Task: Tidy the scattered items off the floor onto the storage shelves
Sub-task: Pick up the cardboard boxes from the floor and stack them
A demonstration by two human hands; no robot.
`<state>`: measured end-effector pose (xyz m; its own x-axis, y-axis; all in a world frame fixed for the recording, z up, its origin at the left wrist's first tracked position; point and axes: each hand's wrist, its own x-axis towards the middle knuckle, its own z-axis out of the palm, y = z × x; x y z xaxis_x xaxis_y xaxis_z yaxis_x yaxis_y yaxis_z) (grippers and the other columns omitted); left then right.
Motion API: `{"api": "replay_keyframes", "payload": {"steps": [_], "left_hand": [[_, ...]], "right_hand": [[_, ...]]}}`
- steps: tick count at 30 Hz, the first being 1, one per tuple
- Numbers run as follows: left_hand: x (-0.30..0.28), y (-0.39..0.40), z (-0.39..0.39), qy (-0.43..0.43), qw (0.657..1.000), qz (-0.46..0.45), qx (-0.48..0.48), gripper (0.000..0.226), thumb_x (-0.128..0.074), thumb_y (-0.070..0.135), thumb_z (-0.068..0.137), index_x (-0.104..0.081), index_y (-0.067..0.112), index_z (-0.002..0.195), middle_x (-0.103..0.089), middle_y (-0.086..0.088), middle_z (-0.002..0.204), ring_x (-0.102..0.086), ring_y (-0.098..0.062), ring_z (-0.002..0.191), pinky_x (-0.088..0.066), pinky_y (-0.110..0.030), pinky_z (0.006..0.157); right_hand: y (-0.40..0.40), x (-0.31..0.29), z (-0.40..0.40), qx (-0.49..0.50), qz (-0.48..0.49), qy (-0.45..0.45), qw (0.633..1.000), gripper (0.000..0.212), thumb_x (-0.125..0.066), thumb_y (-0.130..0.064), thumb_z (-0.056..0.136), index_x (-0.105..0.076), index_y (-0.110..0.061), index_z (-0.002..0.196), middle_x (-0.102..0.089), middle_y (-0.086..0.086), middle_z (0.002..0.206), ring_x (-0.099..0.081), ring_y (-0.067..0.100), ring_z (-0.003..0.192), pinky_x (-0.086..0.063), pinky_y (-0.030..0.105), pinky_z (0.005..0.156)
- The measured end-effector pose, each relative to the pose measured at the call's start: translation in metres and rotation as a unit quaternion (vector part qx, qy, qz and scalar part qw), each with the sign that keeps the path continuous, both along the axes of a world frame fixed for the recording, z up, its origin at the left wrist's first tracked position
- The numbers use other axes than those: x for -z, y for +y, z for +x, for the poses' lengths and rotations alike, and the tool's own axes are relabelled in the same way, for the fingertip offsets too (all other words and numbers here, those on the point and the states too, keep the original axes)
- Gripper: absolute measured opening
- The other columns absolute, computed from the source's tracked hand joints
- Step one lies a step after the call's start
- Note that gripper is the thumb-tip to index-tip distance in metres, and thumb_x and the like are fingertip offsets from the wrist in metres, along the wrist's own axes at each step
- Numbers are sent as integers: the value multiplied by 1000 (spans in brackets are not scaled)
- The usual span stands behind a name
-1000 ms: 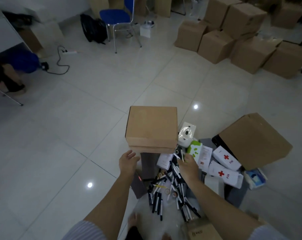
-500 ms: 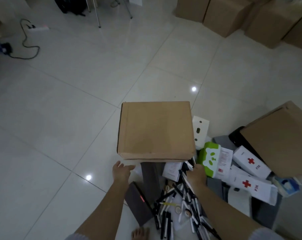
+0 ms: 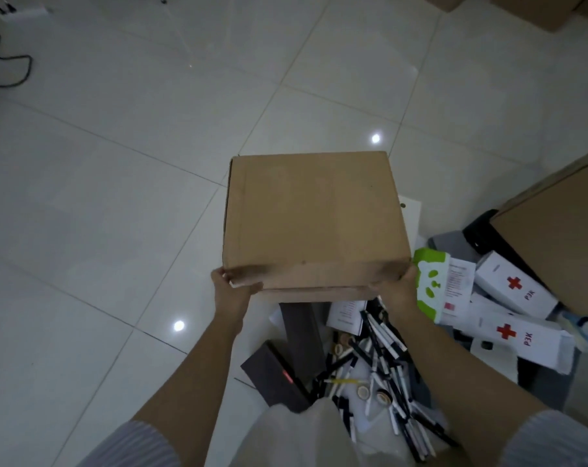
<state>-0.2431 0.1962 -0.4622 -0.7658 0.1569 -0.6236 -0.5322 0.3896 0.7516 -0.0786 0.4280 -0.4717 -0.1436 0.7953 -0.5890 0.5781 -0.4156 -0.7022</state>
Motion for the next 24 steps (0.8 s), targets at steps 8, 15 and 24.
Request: {"api": "replay_keyframes", "payload": {"steps": [8,15,24], "left_hand": [[-74,26,-41,97,993,65,1,56,-78,19,81,-37,18,119,-52,-6,125,-56,-19,108,-49,-28,86],[-154,35,-54,176,981,28,77,53,-78,21,81,-39,20,116,-55,-7,129,-58,-25,113,-49,-46,99],[-291,58,-23,219,963,124,96,71,-86,25,71,-50,25,131,-62,5,127,-63,-15,109,-53,-44,95]], "right_hand": [[28,-76,-16,13,-15,99,995,61,-77,2,78,-40,-5,126,-51,5,113,-52,22,100,-48,38,84],[32,-170,-4,45,70,175,981,47,-75,-5,84,-40,-13,114,-54,-5,103,-54,8,89,-49,29,84],[72,-361,38,93,201,276,935,26,-74,-11,85,-52,-22,94,-63,-3,97,-62,8,83,-50,15,66]]}}
